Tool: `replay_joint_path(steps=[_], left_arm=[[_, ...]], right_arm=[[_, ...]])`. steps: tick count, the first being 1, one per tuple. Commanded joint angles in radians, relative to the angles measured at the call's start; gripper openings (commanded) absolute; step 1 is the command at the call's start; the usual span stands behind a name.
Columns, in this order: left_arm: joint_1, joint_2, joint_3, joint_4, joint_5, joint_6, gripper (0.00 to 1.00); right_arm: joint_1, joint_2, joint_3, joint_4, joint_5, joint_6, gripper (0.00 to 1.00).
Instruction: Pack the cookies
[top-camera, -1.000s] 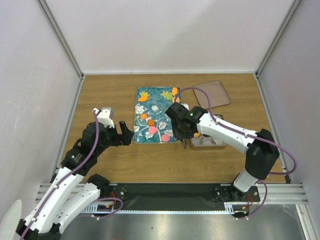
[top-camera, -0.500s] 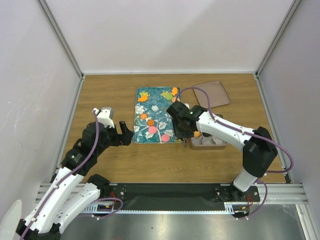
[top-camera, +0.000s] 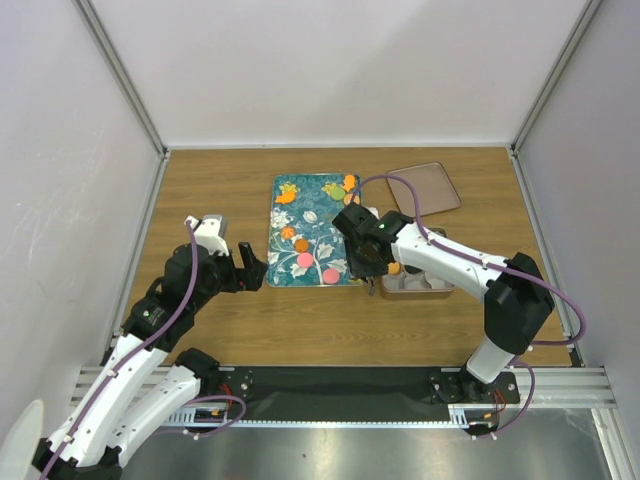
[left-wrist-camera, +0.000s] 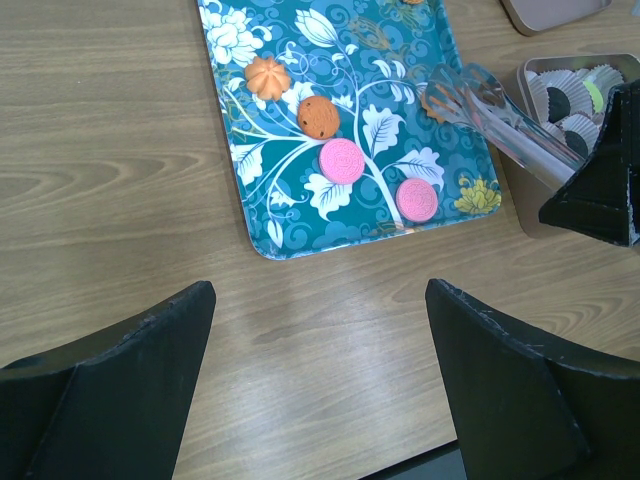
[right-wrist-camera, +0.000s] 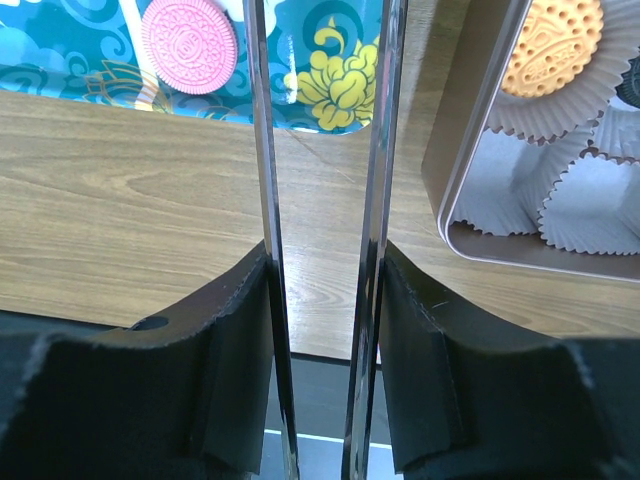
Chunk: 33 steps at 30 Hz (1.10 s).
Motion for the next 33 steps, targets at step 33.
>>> replay_joint_path(steps=[33], left_arm=[[-0.005, 0.001, 0.020, 0.028, -0.007, 0.008, 0.93]], right_arm=[[0.018, 0.055, 0.086, -0.055, 0.046, -0.044, 0.46]])
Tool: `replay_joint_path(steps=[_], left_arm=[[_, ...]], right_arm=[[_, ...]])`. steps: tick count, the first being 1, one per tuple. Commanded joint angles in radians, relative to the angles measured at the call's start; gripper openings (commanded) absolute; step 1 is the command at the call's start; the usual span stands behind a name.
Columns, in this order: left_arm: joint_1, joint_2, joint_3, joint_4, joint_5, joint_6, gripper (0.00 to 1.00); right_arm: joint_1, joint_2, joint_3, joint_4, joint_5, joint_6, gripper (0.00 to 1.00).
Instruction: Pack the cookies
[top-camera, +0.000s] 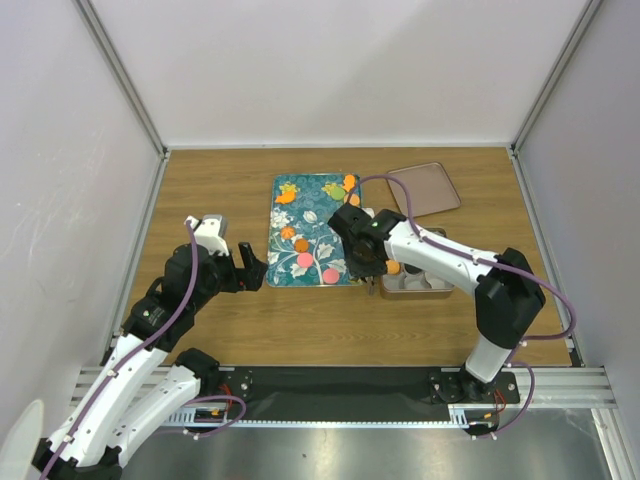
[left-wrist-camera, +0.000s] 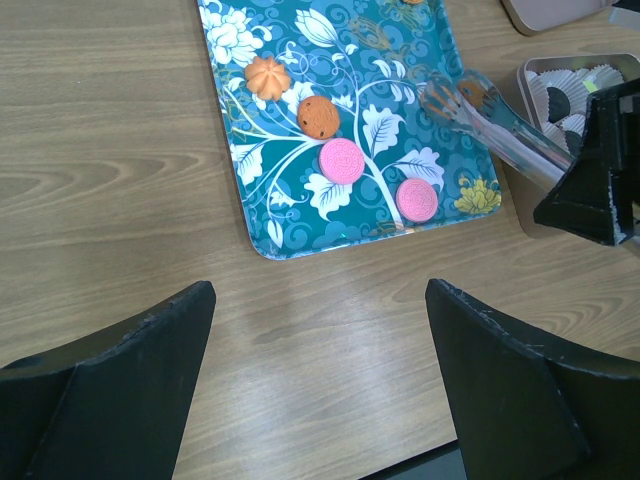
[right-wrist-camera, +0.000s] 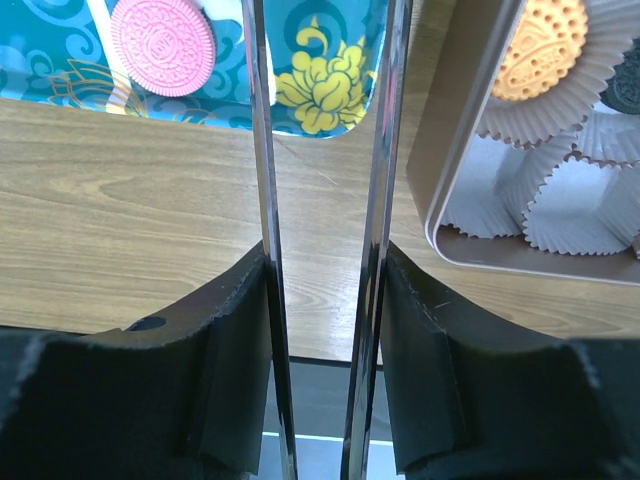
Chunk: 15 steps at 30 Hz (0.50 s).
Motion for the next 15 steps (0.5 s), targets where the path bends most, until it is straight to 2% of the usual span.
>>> replay_joint_path(steps=[1, 11, 15], left_arm=[[-0.005, -0.001, 0.020, 0.026, -0.007, 0.008, 0.93], [-0.005, -0.004, 0.020, 0.028, -0.004, 0.008, 0.93], [-0.005, -0.004, 0.020, 0.028, -0.005, 0.010, 0.93]], right_arm=[[0.016, 0.027, 0.061, -0.027, 0.022, -0.019, 0.46], [0.023, 0.026, 0.075, -0.044, 0.026, -0.024, 0.45], [0.022, 0.014, 0.088, -0.050, 0.020, -0.028, 0.38]])
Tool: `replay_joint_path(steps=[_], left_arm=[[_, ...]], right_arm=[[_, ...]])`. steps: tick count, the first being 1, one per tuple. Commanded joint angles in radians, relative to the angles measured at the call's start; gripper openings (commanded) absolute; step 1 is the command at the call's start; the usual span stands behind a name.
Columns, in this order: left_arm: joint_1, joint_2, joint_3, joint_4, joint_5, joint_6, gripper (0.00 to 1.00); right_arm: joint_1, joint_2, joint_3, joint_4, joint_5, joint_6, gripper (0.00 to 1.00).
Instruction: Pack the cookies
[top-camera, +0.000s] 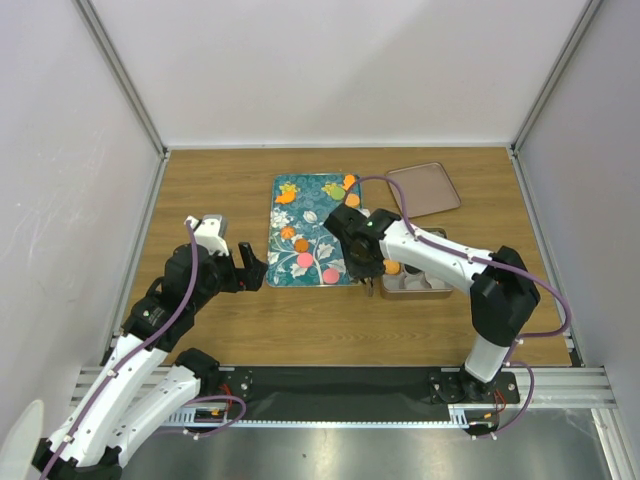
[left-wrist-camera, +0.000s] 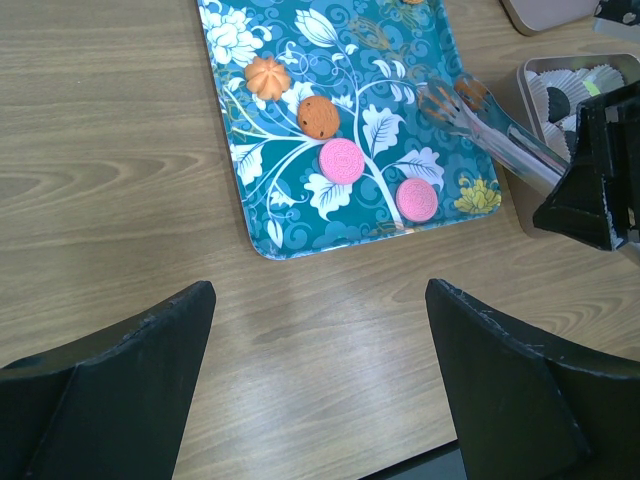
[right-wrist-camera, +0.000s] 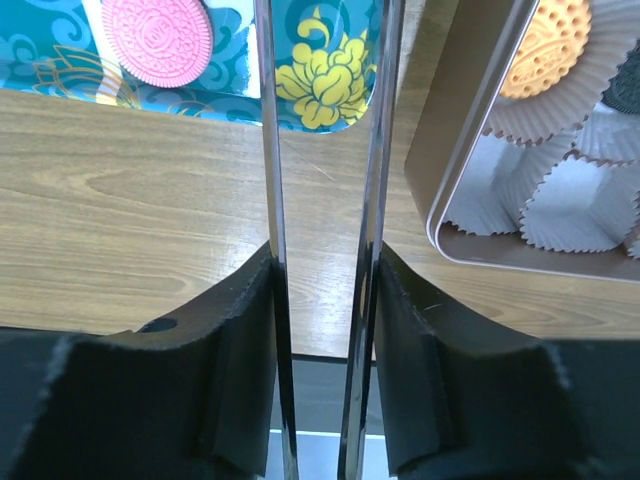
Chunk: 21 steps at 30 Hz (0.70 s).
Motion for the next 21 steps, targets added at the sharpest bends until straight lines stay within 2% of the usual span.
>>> replay_joint_path(steps=[1, 6, 16, 21], left_arm=[[-0.005, -0.005, 0.020, 0.026, -0.005, 0.008, 0.93], [-0.005, -0.007, 0.020, 0.026, -0.007, 0.008, 0.93], [-0.005, -0.007, 0.020, 0.025, -0.010, 0.008, 0.93], [-0.005, -0.005, 0.020, 0.026, -0.008, 0.008, 0.93]], right_arm=[[0.004, -0.028, 0.053, -0.011, 0.005, -0.015, 0.35], [-0.001, -0.058, 0.082, -0.024, 0.002, -0.019, 0.29], [-0.002, -0.155, 0.093, -0.073, 0.019, -0.001, 0.28], [0.002, -0.281, 0.048, -0.109, 0.034, 0.039, 0.28]])
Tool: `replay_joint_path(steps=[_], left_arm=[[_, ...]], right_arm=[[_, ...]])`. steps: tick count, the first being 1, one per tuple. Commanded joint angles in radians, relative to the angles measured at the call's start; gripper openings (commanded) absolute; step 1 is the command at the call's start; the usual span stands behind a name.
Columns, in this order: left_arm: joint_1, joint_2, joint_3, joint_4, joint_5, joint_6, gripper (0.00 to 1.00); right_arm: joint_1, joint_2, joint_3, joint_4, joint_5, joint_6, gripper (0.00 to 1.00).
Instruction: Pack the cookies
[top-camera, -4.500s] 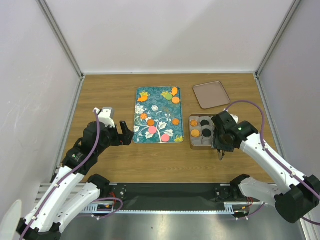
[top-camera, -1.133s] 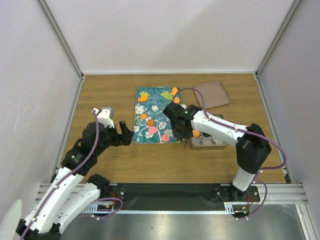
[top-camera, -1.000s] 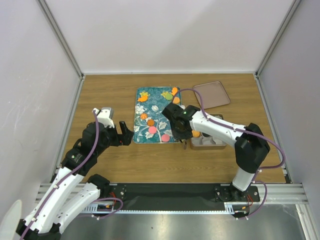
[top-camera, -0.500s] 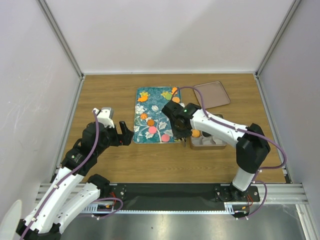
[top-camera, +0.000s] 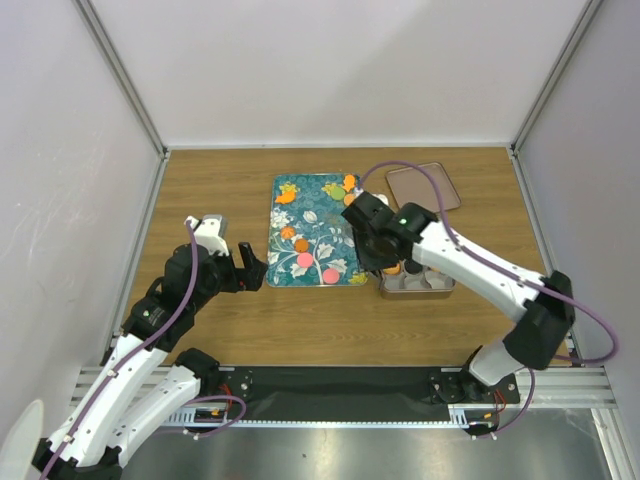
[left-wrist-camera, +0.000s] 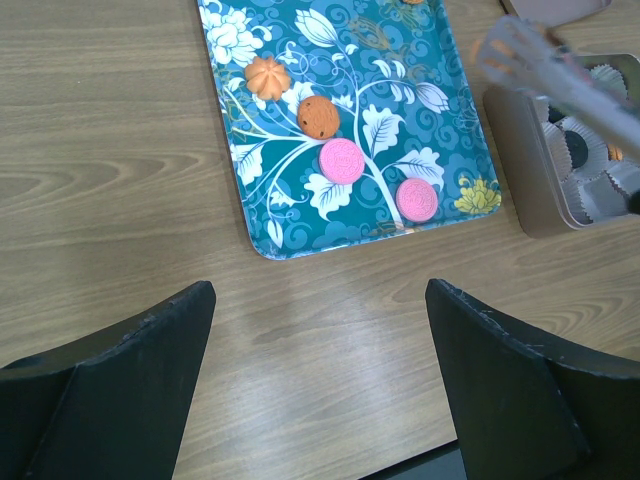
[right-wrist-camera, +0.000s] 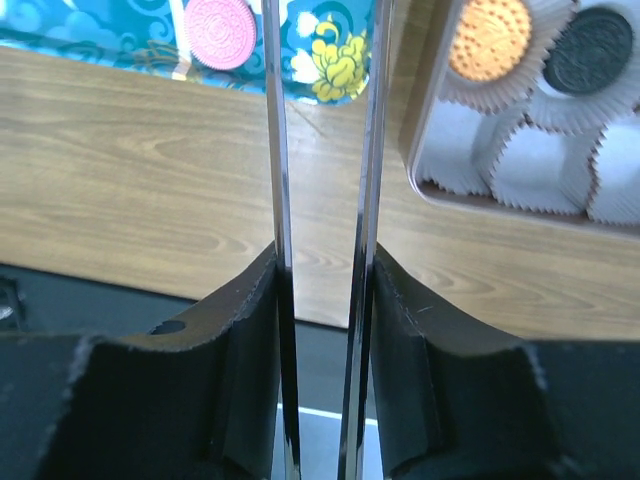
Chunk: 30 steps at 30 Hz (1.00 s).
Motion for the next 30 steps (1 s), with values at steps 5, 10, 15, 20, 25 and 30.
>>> replay_joint_path(steps=[5, 10, 15, 20, 25, 30], left_arm=[[-0.005, 0.001, 0.020, 0.026, -0.004, 0.010, 0.93], [-0.004, 0.004, 0.020, 0.028, -0.001, 0.010, 0.93], [-0.005, 0.010, 0.020, 0.029, 0.006, 0.011, 0.93], [-0.005, 0.010, 0.020, 0.029, -0.001, 0.010, 0.93], [-0.005, 0.010, 0.018, 0.026, -0.005, 0.010, 0.93], [-0.005, 0.013, 0.018, 0.026, -0.010, 0.010, 0.93]], right_arm=[[0.002, -0.263, -0.085, -0.112, 0.045, 0.106, 0.29], [0.002, -0.452, -0.189, -0.212, 0.047, 0.174, 0.29], [0.004, -0.539, -0.254, -0.267, -0.002, 0.203, 0.30], [0.013, -0.572, -0.315, -0.263, -0.054, 0.206, 0.30], [0.015, -0.553, -0.335, -0.240, -0.076, 0.182, 0.30], [0.013, -0.527, -0.358, -0.203, -0.082, 0.168, 0.31]])
